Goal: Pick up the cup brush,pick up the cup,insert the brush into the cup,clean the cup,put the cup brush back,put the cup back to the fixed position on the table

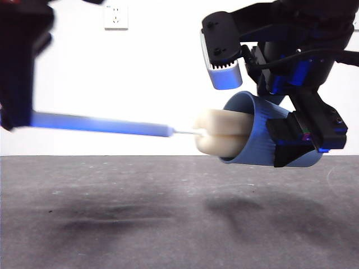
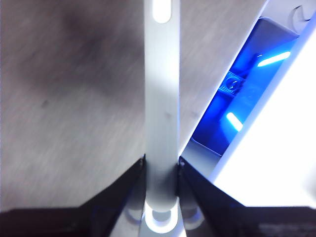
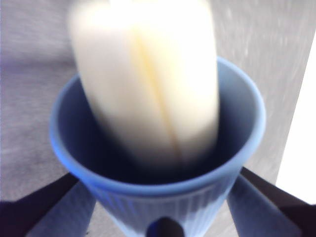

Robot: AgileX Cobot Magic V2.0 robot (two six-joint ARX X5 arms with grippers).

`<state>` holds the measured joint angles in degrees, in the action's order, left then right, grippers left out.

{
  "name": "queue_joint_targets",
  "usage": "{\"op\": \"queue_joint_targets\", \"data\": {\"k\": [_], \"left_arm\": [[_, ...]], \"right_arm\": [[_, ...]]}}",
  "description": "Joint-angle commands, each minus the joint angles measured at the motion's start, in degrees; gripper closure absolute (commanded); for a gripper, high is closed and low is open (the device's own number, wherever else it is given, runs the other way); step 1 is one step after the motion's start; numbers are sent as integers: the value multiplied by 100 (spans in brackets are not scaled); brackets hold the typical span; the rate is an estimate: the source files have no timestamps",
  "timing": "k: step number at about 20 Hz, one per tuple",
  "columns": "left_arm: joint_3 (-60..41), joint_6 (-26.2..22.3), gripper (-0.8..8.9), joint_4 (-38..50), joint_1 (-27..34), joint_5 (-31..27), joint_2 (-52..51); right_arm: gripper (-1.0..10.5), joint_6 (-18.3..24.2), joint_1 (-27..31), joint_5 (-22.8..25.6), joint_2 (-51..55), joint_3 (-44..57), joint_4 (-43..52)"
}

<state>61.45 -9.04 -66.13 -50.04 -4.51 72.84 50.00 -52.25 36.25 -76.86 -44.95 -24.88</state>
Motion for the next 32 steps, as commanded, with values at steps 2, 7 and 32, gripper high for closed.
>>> {"op": "queue_joint_targets", "data": {"k": [2,7,32], "left_arm": [[-28,295,822,-221,125,-136,-448],[-28,955,822,-330,544,-138,-981],[-1659,4535,822,5455,968,-264,2105]], "right_arm": [[959,-942,289,33,83,-24,24],[959,-2542,817,4,483,-26,72],[959,-5215,1093,-2006,2887,-33,240]]}}
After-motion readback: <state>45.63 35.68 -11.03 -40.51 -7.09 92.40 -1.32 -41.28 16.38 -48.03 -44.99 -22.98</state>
